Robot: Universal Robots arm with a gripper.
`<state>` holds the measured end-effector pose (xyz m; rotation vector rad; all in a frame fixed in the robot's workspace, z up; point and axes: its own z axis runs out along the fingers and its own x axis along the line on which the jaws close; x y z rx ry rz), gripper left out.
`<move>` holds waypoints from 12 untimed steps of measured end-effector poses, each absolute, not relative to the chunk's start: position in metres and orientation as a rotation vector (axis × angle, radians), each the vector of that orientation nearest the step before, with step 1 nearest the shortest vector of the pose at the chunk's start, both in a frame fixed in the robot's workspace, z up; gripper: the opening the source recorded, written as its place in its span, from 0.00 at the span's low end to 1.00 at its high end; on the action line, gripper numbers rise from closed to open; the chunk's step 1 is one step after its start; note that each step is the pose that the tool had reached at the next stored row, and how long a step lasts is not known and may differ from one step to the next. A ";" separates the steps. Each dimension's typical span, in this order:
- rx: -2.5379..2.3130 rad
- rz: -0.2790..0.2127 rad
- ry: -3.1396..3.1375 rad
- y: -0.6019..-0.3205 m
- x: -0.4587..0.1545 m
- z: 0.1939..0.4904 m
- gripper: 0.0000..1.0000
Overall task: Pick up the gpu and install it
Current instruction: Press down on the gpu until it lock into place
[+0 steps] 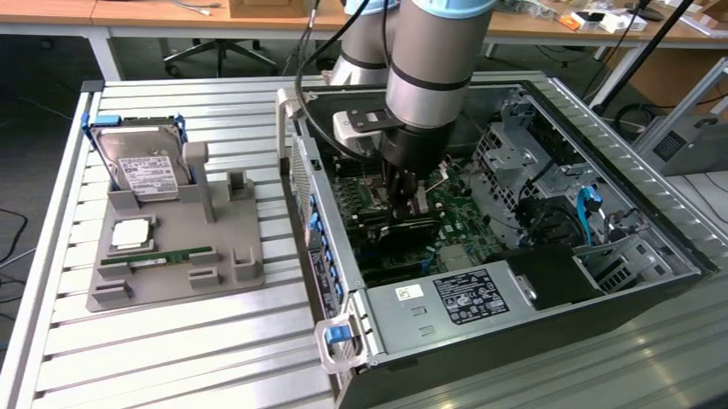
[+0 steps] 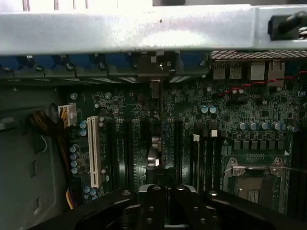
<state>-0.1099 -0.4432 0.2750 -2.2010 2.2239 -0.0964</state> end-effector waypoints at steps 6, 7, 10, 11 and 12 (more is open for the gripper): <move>-2.201 -0.096 2.224 -0.443 -0.100 0.274 0.11; -2.201 -0.096 2.224 -0.443 -0.100 0.273 0.11; -2.201 -0.096 2.224 -0.443 -0.100 0.271 0.11; -2.201 -0.096 2.225 -0.443 -0.100 0.270 0.11; -2.201 -0.096 2.224 -0.443 -0.100 0.270 0.11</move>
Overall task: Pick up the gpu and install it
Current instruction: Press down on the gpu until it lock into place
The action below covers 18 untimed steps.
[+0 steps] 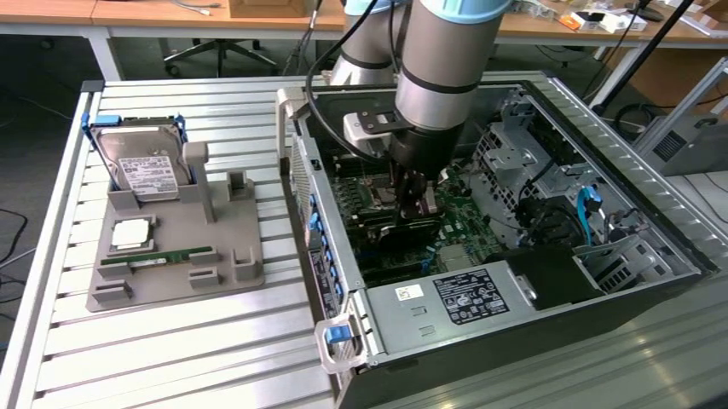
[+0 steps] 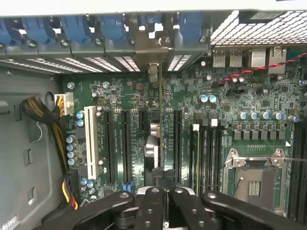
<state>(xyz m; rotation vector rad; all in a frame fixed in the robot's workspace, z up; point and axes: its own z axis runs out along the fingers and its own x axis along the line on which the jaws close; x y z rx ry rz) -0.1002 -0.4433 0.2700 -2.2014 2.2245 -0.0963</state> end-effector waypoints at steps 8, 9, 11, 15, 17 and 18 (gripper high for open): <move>-2.201 -0.096 2.224 -0.444 -0.100 0.266 0.11; -2.202 -0.096 2.225 -0.444 -0.100 0.266 0.11; -2.203 -0.098 2.226 -0.445 -0.100 0.267 0.11; -2.201 -0.096 2.225 -0.445 -0.100 0.267 0.11; -2.200 -0.095 2.224 -0.445 -0.100 0.268 0.11; -2.199 -0.095 2.223 -0.445 -0.100 0.270 0.11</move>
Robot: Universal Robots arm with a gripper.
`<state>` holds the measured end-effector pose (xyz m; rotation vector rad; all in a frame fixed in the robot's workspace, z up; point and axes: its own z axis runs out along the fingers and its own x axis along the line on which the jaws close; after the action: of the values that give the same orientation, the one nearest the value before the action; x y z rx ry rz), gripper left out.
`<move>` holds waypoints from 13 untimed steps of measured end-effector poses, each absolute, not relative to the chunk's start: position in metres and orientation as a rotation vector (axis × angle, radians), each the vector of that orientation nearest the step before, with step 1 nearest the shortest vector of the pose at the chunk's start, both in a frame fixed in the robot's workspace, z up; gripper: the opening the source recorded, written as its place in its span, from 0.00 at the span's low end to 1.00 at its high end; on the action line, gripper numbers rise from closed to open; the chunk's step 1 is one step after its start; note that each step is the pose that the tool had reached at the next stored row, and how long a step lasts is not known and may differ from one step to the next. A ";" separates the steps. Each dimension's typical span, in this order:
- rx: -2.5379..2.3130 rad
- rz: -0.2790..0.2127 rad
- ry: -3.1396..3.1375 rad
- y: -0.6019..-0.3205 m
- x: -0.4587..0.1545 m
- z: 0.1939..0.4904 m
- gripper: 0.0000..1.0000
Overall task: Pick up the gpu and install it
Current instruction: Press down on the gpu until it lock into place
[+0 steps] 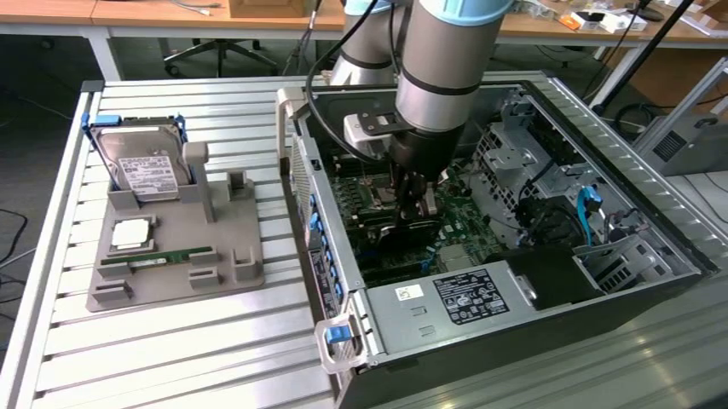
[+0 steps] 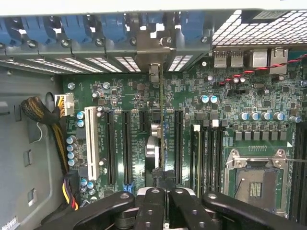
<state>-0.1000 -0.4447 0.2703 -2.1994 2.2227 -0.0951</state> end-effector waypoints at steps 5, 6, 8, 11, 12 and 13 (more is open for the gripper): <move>-2.201 -0.097 2.223 -0.445 -0.105 0.278 0.11; -2.200 -0.097 2.223 -0.445 -0.112 0.278 0.11; -2.199 -0.098 2.222 -0.445 -0.121 0.278 0.11; -2.198 -0.098 2.222 -0.445 -0.127 0.277 0.11; -2.198 -0.098 2.222 -0.445 -0.128 0.277 0.11; -2.198 -0.098 2.222 -0.445 -0.128 0.276 0.11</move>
<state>-0.1280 -0.4448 0.2760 -2.1983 2.2217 -0.0980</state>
